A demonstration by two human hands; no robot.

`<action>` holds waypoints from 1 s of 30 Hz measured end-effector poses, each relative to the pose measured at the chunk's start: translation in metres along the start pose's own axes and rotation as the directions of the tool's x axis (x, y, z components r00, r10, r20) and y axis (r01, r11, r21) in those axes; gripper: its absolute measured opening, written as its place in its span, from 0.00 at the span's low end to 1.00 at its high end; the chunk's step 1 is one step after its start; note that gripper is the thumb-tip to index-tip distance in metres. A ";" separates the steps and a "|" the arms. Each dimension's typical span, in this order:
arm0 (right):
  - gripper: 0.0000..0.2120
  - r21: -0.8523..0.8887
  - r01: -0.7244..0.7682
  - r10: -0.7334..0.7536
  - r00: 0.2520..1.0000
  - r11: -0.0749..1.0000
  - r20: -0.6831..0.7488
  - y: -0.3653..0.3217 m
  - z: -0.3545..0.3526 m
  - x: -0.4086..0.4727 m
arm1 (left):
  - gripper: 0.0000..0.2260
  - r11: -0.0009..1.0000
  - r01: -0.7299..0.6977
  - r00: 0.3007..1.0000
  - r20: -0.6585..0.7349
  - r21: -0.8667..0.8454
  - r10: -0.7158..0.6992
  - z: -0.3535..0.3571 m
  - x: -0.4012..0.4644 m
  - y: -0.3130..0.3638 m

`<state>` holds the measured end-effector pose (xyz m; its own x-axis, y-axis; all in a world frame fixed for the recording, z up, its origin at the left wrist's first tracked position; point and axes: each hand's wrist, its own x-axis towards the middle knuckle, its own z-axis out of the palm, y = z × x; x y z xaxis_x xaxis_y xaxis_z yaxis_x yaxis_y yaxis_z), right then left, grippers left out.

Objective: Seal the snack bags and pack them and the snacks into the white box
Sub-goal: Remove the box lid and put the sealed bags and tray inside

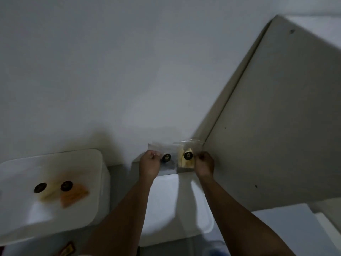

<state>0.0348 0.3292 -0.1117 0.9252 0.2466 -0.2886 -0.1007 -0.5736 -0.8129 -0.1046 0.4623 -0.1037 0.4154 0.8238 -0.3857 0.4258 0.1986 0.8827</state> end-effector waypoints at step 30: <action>0.13 -0.034 0.001 0.014 0.905 0.999 0.424 -0.129 0.250 -0.276 | 0.15 0.953 0.257 0.921 -0.256 -0.159 -0.292 -0.353 -0.017 -0.070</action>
<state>-0.2989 0.5308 -0.0535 0.6810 0.5470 -0.4869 -0.0873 -0.5995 -0.7956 -0.4253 0.6215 -0.0644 0.0524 0.8373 -0.5442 0.3846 0.4860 0.7848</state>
